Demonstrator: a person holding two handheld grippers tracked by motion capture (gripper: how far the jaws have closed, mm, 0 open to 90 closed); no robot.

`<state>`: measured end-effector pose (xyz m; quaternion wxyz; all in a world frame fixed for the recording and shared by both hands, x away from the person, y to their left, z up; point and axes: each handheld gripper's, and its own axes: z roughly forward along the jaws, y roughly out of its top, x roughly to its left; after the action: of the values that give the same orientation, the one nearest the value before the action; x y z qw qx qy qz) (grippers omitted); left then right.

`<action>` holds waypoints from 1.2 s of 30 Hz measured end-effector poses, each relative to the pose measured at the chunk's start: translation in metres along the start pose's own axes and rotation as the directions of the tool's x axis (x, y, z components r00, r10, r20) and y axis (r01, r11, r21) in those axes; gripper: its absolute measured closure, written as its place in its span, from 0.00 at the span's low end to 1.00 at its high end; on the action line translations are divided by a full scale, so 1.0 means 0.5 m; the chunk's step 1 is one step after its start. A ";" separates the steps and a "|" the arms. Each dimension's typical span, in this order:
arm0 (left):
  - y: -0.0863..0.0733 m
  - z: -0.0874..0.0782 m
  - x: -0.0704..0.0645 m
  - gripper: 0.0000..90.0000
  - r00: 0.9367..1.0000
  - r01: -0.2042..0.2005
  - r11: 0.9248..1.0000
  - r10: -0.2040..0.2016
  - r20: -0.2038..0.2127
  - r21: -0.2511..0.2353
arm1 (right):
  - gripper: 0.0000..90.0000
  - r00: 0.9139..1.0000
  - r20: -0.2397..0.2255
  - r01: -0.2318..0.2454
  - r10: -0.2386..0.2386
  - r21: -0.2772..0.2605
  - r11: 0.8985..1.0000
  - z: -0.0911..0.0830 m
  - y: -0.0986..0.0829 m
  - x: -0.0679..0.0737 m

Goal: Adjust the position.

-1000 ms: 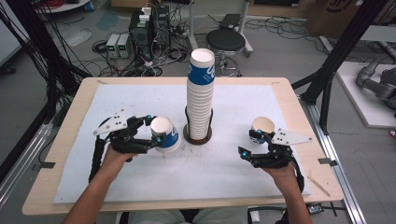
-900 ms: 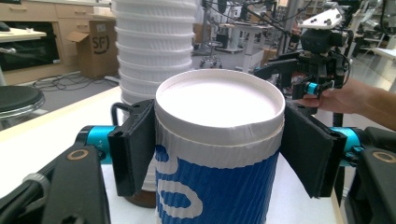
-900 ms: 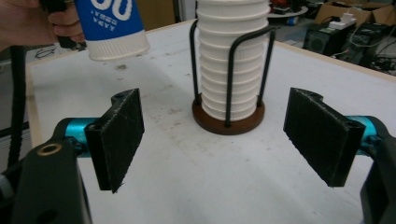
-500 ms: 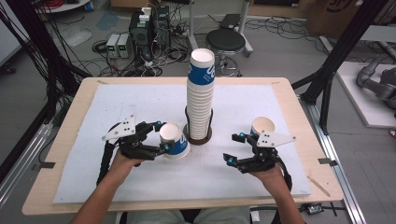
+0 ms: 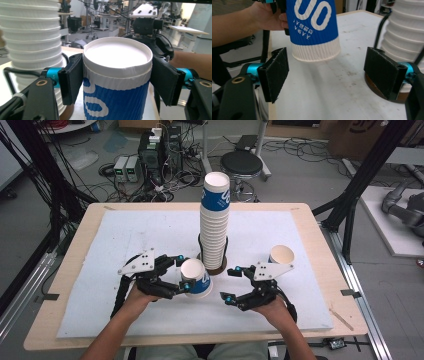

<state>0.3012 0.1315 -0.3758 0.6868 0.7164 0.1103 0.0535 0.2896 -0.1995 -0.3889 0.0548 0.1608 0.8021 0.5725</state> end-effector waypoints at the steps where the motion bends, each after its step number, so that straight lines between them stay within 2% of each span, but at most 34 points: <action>1: 0.000 0.003 -0.002 0.33 1.000 -0.001 1.000 0.001 0.005 0.001 | 0.23 1.000 -0.015 0.003 -0.003 0.002 1.000 0.005 0.001 0.002; 8: 0.005 0.019 -0.013 0.34 0.999 -0.006 1.000 0.006 0.045 0.002 | 0.23 0.998 -0.068 0.007 -0.006 0.005 1.000 0.032 0.006 0.008; 20: 0.006 0.028 -0.020 0.34 0.996 -0.002 1.000 0.003 0.085 -0.012 | 0.22 0.991 -0.137 0.015 -0.012 0.027 1.000 0.063 0.007 0.016; 23: 0.006 0.030 -0.021 0.34 0.996 0.002 1.000 -0.001 0.089 -0.014 | 0.22 0.991 -0.129 0.018 -0.015 0.024 1.000 0.069 0.007 0.016; 24: 0.006 0.031 -0.021 0.34 0.996 0.001 1.000 0.000 0.089 -0.014 | 0.22 0.990 -0.141 0.013 -0.009 0.029 0.999 0.070 0.007 0.017; 25: 0.005 0.031 -0.021 0.34 0.996 0.002 1.000 -0.001 0.091 -0.014 | 0.22 0.991 -0.130 0.017 -0.014 0.025 1.000 0.072 0.007 0.016; 27: 0.006 0.031 -0.022 0.34 0.996 0.000 1.000 0.002 0.092 -0.015 | 0.22 0.988 -0.152 0.015 -0.011 0.026 1.000 0.073 0.007 0.016; 29: 0.006 0.030 -0.022 0.34 0.995 0.001 1.000 0.000 0.095 -0.016 | 0.27 0.990 -0.139 0.029 -0.025 0.027 0.999 0.073 0.008 0.017; 31: 0.007 0.028 -0.021 0.34 0.996 -0.001 1.000 0.002 0.094 -0.016 | 0.30 0.986 -0.164 0.031 -0.025 0.034 0.999 0.070 0.008 0.018; 32: 0.007 0.028 -0.021 0.35 0.995 0.000 1.000 0.002 0.095 -0.017 | 0.32 0.990 -0.130 0.050 -0.046 0.024 0.998 0.068 0.009 0.015; 33: 0.007 0.029 -0.021 0.35 0.995 0.002 1.000 0.000 0.097 -0.017 | 0.33 0.988 -0.151 0.047 -0.041 0.034 0.998 0.068 0.010 0.017; 35: 0.006 0.029 -0.022 0.35 0.995 -0.002 1.000 0.004 0.099 -0.016 | 0.35 0.988 -0.143 0.064 -0.058 0.038 0.997 0.066 0.011 0.018; 36: 0.006 0.030 -0.022 0.35 0.995 -0.005 1.000 0.006 0.097 -0.014 | 0.37 0.986 -0.158 0.063 -0.056 0.043 0.997 0.066 0.012 0.020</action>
<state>0.2940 0.1144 -0.3726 0.6963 0.7136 0.0744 0.0213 0.2905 -0.1650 -0.3937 0.0049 0.0928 0.8220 0.5619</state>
